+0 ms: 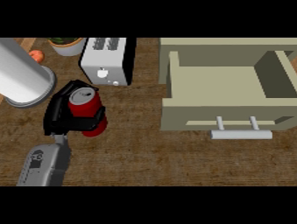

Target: Pick up the can, place it into the drawer and close the drawer

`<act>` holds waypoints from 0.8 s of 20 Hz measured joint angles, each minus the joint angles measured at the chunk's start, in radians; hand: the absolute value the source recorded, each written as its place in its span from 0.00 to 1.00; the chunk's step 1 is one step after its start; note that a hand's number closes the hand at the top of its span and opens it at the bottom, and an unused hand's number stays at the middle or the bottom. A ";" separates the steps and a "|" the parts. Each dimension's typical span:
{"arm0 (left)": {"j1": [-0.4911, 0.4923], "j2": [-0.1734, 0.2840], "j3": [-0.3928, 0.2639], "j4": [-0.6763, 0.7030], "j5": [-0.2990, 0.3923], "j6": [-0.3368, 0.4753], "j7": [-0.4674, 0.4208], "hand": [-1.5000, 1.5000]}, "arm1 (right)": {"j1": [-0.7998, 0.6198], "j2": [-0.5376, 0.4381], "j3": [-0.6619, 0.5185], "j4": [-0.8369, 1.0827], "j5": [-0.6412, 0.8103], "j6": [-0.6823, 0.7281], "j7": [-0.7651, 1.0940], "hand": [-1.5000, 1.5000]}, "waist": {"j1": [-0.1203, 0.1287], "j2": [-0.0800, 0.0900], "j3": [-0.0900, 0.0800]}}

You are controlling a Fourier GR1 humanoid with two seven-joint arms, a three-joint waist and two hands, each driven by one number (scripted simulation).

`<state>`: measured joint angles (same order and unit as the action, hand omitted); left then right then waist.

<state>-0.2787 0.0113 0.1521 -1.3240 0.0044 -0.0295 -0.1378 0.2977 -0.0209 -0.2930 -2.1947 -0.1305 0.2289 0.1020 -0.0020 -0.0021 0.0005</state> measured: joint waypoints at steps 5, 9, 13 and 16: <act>-0.084 -0.008 -0.087 -0.077 -0.018 0.094 0.111 1.00 | 0.025 0.011 0.027 -0.022 0.007 -0.013 -0.005 0.00 | -0.004 0.000 0.000; -0.176 -0.010 -0.178 -0.110 -0.013 0.182 0.231 1.00 | 0.024 0.013 0.034 -0.014 0.020 -0.020 -0.015 0.00 | -0.006 0.000 0.000; -0.293 -0.011 -0.227 -0.082 -0.014 0.249 0.303 1.00 | 0.009 0.001 0.012 -0.013 0.002 -0.014 -0.003 0.00 | -0.008 0.001 0.000; -0.401 -0.011 -0.258 -0.037 -0.021 0.302 0.343 1.00 | -0.009 0.004 0.022 -0.007 0.015 -0.024 -0.002 0.00 | -0.011 0.002 0.000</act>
<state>-0.6797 0.0003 -0.1056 -1.3606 -0.0168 0.2721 0.2057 0.2883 -0.0165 -0.2711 -2.2019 -0.1154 0.2050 0.0999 -0.0126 -0.0002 0.0003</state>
